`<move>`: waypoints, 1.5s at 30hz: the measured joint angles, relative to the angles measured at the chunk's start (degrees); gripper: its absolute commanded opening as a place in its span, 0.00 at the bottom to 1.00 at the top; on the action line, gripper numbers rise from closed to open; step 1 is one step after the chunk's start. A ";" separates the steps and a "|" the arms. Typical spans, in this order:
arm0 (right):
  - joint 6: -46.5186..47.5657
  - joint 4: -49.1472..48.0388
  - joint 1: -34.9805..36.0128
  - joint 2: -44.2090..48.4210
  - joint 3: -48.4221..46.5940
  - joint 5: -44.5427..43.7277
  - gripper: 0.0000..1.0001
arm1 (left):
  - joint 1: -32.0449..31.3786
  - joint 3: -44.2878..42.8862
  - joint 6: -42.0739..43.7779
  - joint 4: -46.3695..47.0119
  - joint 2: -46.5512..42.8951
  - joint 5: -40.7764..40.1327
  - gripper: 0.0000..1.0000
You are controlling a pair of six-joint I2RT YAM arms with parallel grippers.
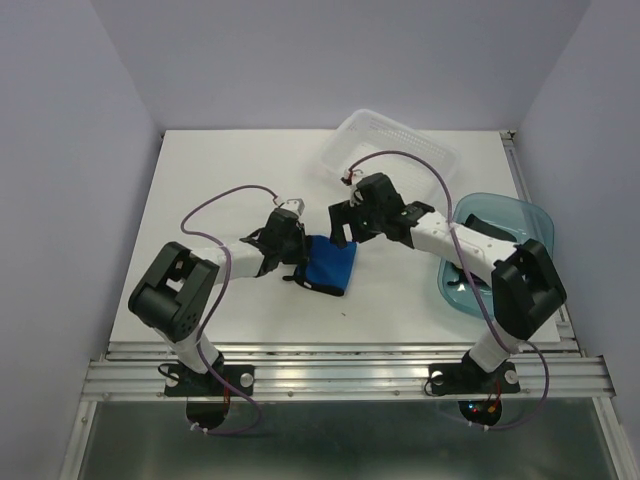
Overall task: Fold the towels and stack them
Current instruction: Neatly place the folded towel into the bin
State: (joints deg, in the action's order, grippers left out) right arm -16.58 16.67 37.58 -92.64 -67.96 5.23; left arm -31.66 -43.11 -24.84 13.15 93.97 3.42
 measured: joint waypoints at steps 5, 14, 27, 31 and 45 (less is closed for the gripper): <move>9.20 3.02 0.00 -4.94 -2.60 3.63 0.85 | -0.13 -0.02 0.76 -0.09 0.00 0.15 0.06; 21.84 4.35 0.00 -13.22 -10.75 5.73 0.81 | -0.17 -0.04 1.62 -0.04 0.04 1.05 0.00; 33.14 12.09 0.00 -24.85 -20.85 10.58 0.74 | -0.52 -0.04 2.49 -0.02 0.04 2.23 0.00; 35.34 12.41 0.00 -26.36 -21.70 11.78 0.70 | -0.52 -0.02 2.45 -0.09 0.04 2.36 0.00; 35.47 8.92 0.00 -28.13 -21.90 11.85 0.61 | -0.50 0.13 2.25 0.15 0.00 2.32 0.00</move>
State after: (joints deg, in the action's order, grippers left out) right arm 18.90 25.58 37.58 -120.77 -89.86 17.08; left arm -32.16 -42.98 -22.59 13.30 93.97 5.74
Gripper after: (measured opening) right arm 0.612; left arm 0.149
